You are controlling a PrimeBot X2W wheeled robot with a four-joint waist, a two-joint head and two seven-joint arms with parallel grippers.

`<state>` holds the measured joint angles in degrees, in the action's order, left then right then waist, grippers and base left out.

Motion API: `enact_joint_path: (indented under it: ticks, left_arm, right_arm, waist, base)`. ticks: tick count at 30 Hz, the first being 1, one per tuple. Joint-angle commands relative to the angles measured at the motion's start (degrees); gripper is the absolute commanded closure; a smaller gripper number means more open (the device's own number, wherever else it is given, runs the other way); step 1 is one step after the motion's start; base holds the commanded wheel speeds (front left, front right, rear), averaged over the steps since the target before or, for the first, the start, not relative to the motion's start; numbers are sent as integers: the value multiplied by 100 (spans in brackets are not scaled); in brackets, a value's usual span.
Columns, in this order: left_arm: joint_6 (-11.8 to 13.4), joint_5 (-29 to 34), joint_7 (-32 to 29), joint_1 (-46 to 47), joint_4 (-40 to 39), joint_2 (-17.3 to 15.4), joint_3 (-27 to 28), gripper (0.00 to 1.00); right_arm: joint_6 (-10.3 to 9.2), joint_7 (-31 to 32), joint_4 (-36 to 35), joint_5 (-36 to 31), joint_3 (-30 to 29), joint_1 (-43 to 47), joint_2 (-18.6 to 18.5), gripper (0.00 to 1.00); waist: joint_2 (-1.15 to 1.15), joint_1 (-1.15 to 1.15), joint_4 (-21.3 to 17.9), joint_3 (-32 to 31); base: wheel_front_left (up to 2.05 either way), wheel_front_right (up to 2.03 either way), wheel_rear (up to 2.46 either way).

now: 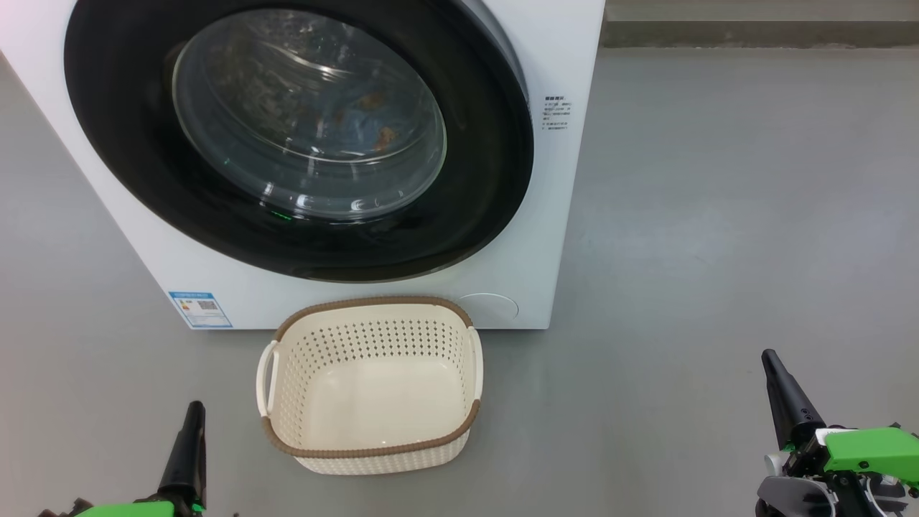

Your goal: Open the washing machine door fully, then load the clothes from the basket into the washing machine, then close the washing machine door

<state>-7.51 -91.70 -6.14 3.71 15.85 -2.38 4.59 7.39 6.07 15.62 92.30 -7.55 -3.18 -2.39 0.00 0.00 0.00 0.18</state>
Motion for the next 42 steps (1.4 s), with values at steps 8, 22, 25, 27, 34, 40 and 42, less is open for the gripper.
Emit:
enact_joint_path:
  ticks: [8, 22, 25, 27, 34, 40, 42]
  left_arm:
    - [2, -47, -35, 248, -181, -50, 193, 100]
    - [2, -47, -35, 248, -181, -50, 193, 100]
    - [2, -47, -35, 248, -181, -50, 193, 100]
    - [2, -47, -35, 248, -181, -50, 193, 100]
    - [2, -47, -35, 248, -181, -50, 193, 100]
    - [2, -47, -35, 248, -181, -50, 193, 100]
    - [2, -47, -35, 248, -181, -50, 193, 100]
  right_arm:
    - [10, 37, -160, -9, 109, -299, -57, 100]
    - [10, 39, -160, -11, 107, -300, -56, 100]
    - [10, 39, -160, -11, 106, -300, -55, 100]
    - [10, 39, -160, -12, 106, -300, -55, 100]
    - [10, 40, -160, -12, 105, -300, -55, 100]
    - [10, 41, -160, -13, 104, -300, -54, 100]
    - [10, 41, -160, -13, 104, -300, -54, 100]
  waist:
    - [0, 0, 0, 0]
    - [0, 0, 0, 0]
    - [0, 0, 0, 0]
    - [0, 0, 0, 0]
    - [0, 0, 0, 0]
    - [0, 0, 0, 0]
    - [0, 0, 0, 0]
  base:
    - [0, 0, 0]
    - [0, 0, 0]
    - [0, 0, 0]
    - [0, 0, 0]
    - [0, 0, 0]
    - [0, 0, 0]
    - [0, 0, 0]
